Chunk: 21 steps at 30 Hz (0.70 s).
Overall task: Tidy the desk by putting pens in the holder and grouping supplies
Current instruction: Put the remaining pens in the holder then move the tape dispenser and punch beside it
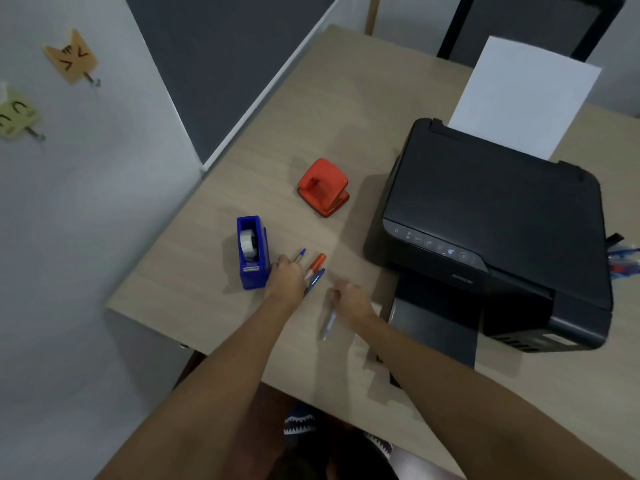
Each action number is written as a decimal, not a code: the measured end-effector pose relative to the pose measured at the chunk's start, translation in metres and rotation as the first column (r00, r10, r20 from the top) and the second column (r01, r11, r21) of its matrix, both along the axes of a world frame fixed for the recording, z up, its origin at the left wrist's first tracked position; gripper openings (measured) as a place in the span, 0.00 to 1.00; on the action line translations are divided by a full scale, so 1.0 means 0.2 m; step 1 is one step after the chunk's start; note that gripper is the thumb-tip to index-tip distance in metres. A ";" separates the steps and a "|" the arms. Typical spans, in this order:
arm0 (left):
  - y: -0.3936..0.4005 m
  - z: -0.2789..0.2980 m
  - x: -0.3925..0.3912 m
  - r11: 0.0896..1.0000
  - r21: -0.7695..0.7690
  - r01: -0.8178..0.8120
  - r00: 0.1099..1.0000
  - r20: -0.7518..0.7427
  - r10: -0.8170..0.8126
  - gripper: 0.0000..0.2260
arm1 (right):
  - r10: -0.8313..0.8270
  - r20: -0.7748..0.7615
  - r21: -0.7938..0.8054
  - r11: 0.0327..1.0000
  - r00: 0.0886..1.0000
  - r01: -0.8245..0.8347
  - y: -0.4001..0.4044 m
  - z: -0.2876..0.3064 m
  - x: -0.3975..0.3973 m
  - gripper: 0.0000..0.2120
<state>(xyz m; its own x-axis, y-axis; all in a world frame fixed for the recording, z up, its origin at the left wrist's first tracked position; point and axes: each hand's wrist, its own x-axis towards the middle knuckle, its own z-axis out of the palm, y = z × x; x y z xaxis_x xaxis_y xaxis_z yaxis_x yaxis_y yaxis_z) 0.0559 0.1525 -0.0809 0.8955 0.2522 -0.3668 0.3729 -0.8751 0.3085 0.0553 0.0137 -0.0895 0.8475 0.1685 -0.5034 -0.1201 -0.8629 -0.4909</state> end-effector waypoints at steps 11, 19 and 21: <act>-0.03 0.06 -0.06 0.973 -0.167 -0.160 0.987 -0.002 0.163 0.19 | -0.329 -0.054 0.009 0.944 0.943 0.330 0.08 0.02 0.06 0.33; 0.19 0.18 -0.12 0.801 -0.568 -0.192 0.943 0.120 0.312 0.04 | -0.290 -0.003 -0.171 0.943 0.957 0.285 0.30 -0.05 0.11 0.20; 0.25 0.20 -0.14 0.753 -0.625 -0.207 0.933 0.106 0.344 0.06 | -0.119 0.024 -0.214 0.969 0.993 0.122 0.31 -0.06 0.14 0.16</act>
<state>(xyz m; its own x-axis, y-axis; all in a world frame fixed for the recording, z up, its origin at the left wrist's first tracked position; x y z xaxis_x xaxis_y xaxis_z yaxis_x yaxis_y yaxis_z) 0.0274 0.2030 -0.0400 0.8911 0.2926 -0.3468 0.4383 -0.3576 0.8246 0.0831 0.0759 -0.1025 0.8605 -0.0462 -0.5073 -0.2253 -0.9277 -0.2977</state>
